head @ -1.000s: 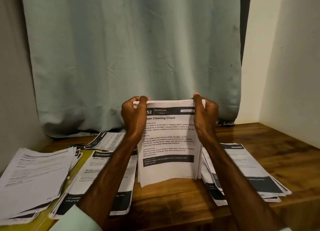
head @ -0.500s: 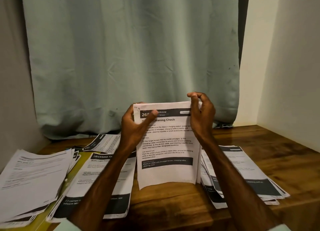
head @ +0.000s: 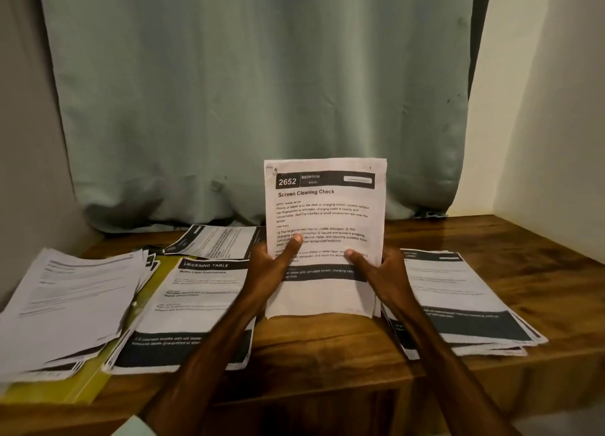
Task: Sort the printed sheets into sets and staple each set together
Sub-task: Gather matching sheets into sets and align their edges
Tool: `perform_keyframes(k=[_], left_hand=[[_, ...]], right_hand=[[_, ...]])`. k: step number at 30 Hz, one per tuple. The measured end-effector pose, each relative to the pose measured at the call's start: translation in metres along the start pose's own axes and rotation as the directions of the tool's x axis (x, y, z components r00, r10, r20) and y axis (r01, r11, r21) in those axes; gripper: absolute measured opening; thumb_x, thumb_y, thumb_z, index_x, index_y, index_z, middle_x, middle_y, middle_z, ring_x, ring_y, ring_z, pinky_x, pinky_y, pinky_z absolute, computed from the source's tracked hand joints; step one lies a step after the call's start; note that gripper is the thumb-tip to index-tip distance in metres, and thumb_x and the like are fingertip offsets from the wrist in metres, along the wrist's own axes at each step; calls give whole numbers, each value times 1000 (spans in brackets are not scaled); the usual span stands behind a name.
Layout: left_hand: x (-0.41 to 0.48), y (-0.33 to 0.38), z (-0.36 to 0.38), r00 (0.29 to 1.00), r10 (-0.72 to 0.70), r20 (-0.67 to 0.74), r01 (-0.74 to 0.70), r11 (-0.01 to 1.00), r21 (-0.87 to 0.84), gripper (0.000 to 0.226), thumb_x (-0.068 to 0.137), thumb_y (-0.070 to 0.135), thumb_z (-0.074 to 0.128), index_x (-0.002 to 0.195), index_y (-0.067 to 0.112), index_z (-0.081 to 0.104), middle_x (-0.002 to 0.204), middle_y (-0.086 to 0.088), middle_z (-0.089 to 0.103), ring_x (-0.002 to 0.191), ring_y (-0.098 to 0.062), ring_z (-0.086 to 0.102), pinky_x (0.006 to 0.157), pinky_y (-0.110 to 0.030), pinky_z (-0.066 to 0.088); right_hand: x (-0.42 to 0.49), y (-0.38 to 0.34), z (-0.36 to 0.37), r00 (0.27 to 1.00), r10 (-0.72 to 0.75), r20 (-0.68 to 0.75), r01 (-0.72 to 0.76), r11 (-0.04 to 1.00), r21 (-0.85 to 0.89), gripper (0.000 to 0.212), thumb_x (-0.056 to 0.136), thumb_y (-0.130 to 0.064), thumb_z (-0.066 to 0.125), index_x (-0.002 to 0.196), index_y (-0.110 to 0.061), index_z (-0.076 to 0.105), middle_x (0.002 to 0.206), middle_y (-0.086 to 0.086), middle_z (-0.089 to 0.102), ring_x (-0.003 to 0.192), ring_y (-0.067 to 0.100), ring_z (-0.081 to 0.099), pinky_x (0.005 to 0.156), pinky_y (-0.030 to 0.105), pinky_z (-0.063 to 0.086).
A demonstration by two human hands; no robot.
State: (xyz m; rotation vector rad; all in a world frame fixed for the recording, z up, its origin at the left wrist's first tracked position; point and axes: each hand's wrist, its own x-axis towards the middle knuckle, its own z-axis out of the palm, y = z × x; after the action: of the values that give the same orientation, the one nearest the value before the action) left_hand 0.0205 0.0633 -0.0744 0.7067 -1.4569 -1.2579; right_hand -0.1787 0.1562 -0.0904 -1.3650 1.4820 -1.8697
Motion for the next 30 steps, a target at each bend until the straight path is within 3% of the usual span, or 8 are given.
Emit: perform_keyframes(k=[4,7,11,14,19,26,30], left_hand=[[-2,15,7,994,98,-38,-99,995,-14,21,92,35,73,108,23,71,98,3,80,88,-15,78,71,-31,63],[-6,16,9,989,130,-77,-131,991,-7,14,91,37,73,102,29,71,96,6,79,86,-13,77,69,-29,63],[-23,-9,13,995,79,-56,-79,997,-9,10,93,29,73,99,34,67,97,15,76,87,-5,75,70,-23,61],[-28,-15,15,996,44,-81,-44,999,-8,13,93,32,74,100,37,64,98,20,72,90,1,73,72,-19,59],[-27,-6,16,994,68,-87,-75,994,-76,10,96,28,71,101,35,66,88,21,74,85,2,74,64,-16,56],[-38,-21,20,986,-88,-142,60,979,-193,15,90,34,76,101,35,66,98,14,76,86,-6,76,68,-23,61],[-34,-21,16,987,-70,-143,47,987,-155,13,92,36,74,102,35,66,96,14,77,87,-9,76,69,-24,61]], right_hand=[[5,-17,4,995,-61,-76,64,997,32,15,93,-15,73,104,-24,69,99,-10,74,88,8,76,66,21,60],[4,-15,5,990,-74,-119,78,997,28,16,93,-19,74,108,-24,70,107,-4,76,93,15,76,74,28,62],[-17,20,13,986,45,-160,-54,997,-52,23,93,-34,72,113,-27,64,110,-2,73,92,15,72,76,31,60],[-26,26,21,978,107,-179,-104,994,23,31,94,-38,70,120,-23,62,113,-1,73,93,18,73,81,36,62],[-26,6,24,975,95,-199,-63,985,160,14,95,-37,70,105,-28,66,97,-12,76,88,8,75,65,22,60],[-28,16,35,953,221,-206,-156,944,290,42,84,-37,80,120,-23,64,103,-4,78,88,12,77,64,26,61],[-24,14,30,958,216,-189,-171,958,231,38,82,-40,81,114,-26,65,106,-5,76,86,9,76,63,23,60]])
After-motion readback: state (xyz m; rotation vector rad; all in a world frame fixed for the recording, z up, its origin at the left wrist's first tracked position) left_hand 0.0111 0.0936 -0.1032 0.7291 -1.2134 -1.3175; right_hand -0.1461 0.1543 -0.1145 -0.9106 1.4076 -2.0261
